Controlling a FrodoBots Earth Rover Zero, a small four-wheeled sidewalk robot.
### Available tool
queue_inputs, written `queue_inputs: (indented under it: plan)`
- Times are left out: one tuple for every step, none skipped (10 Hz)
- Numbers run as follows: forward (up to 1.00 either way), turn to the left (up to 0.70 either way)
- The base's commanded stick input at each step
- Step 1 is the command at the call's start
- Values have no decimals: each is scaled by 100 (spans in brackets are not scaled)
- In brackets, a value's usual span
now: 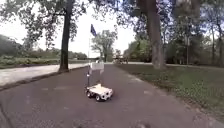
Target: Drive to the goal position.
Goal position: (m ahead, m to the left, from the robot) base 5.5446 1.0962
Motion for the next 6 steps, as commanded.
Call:
queue_inputs:
  plan:
    - [0, 0]
    - [56, 0]
    - [100, 0]
    - [100, 0]
    - [100, 0]
    - [100, 0]
